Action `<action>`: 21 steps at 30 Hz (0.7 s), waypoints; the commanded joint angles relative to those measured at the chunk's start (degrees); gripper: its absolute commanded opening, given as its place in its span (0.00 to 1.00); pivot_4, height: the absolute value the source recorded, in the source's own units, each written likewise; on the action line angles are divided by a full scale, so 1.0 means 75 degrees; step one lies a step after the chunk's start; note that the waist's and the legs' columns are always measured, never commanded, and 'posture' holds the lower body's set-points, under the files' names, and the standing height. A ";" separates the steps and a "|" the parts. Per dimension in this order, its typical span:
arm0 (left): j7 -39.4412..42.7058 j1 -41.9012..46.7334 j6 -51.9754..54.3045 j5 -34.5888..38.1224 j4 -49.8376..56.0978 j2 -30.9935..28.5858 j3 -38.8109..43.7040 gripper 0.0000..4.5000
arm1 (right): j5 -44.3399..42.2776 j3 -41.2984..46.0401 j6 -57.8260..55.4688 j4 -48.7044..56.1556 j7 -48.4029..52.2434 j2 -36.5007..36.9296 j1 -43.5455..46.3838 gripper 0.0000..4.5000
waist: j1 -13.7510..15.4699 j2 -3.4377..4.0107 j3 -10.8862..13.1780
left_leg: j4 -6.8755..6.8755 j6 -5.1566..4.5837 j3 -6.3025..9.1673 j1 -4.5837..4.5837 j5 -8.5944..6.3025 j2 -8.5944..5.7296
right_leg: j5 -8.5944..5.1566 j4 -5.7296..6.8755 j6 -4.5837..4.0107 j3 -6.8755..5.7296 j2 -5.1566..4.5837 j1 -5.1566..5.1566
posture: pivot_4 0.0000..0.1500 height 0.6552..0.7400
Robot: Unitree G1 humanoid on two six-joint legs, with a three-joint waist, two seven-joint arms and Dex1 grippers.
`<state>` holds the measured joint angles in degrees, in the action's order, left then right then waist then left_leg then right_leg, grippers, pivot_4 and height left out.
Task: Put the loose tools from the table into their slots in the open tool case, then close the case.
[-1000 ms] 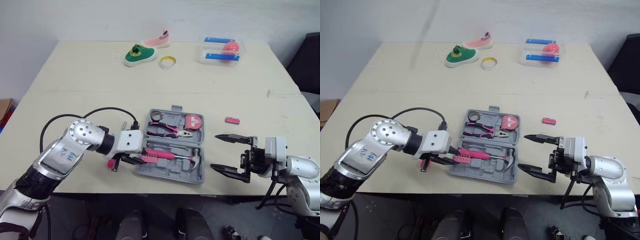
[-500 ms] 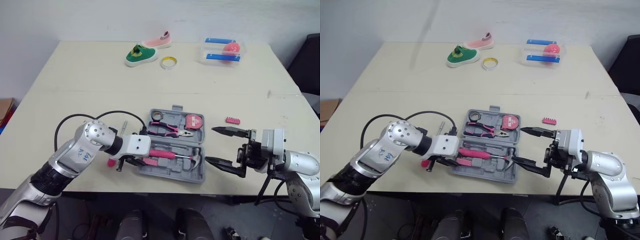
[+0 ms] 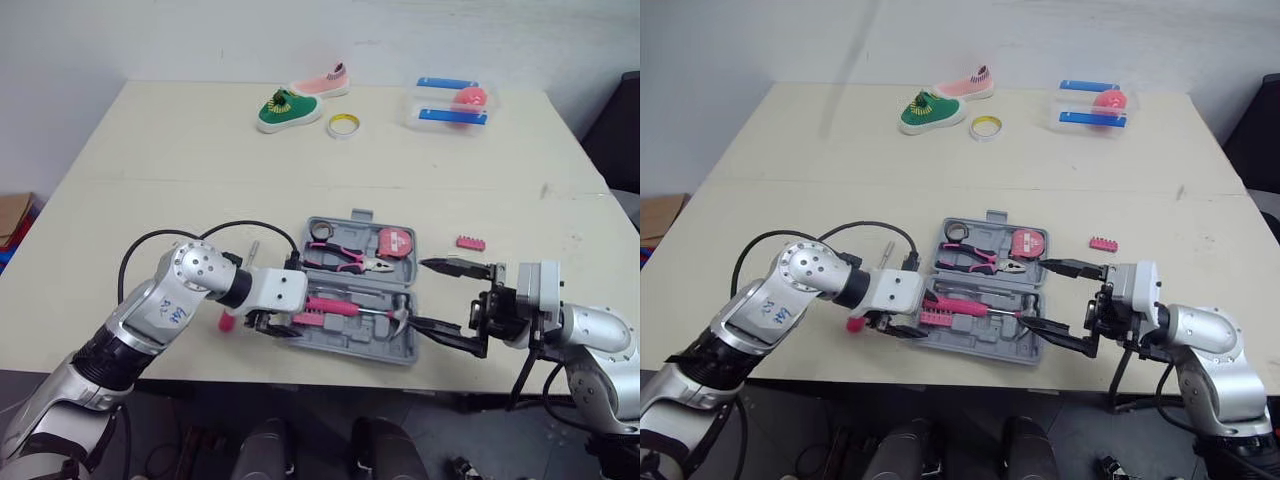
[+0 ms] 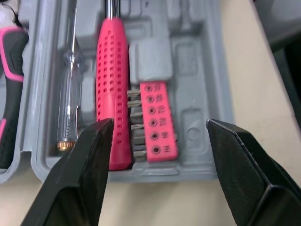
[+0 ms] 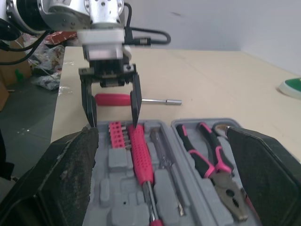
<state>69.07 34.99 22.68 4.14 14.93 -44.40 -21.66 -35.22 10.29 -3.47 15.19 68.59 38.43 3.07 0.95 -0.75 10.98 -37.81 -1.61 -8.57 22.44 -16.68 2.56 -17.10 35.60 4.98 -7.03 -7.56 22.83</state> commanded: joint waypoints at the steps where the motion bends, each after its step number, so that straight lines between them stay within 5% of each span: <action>1: 0.0134 -0.0072 -0.0015 0.0654 0.0231 -0.0112 0.0843 0.63 | -0.0103 0.0220 0.0328 0.0010 0.0241 0.0004 -0.0083 1.00 | -0.0018 0.0000 0.0000 | -0.0002 0.0000 0.0000 0.0000 0.0000 0.0000 | 0.0000 0.0003 0.0000 0.0000 -0.0001 0.0000 | 1.00 1.00; 4: 0.0387 -0.0517 -0.0848 0.1916 -0.0031 0.0373 0.1862 0.63 | -0.0101 0.0305 0.0554 -0.0158 0.0406 -0.0014 -0.0246 1.00 | -0.0040 0.0001 -0.0001 | -0.0004 0.0003 0.0000 -0.0003 -0.0001 0.0010 | 0.0000 0.0006 0.0000 0.0002 -0.0002 -0.0001 | 1.00 1.00; 7: 0.0409 -0.1033 -0.1382 0.2110 -0.0483 0.0532 0.2276 0.47 | -0.0119 0.0346 0.0693 -0.0222 0.0459 -0.0039 -0.0391 1.00 | -0.0063 0.0001 0.0000 | -0.0010 0.0008 0.0000 -0.0004 -0.0001 0.0014 | -0.0002 0.0007 -0.0003 0.0002 -0.0004 -0.0004 | 1.00 1.00; 12: 0.0086 -0.1413 -0.1218 0.1791 -0.0994 0.0689 0.1926 0.01 | -0.0120 0.0484 0.1112 -0.0645 0.0860 -0.0065 -0.0645 1.00 | -0.0104 0.0000 0.0000 | -0.0014 0.0008 0.0000 -0.0009 -0.0002 0.0013 | -0.0001 0.0012 -0.0003 -0.0012 0.0006 -0.0009 | 1.00 1.00; 21: -0.0181 -0.1248 -0.1164 0.0954 -0.1469 0.0898 0.1138 0.01 | -0.0082 0.0567 0.1915 -0.1596 0.1447 -0.0144 -0.0781 1.00 | -0.0117 0.0000 0.0000 | -0.0017 0.0005 0.0001 -0.0010 -0.0010 0.0010 | 0.0000 0.0006 0.0000 -0.0006 0.0000 -0.0016 | 1.00 1.00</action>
<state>67.99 24.81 13.45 12.31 3.55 -37.16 -12.50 -35.24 12.80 8.99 3.66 78.29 37.59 -2.49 0.08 -0.74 10.98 -37.94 -1.56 -8.56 22.36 -16.75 2.65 -17.11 35.65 4.97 -7.08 -7.57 22.72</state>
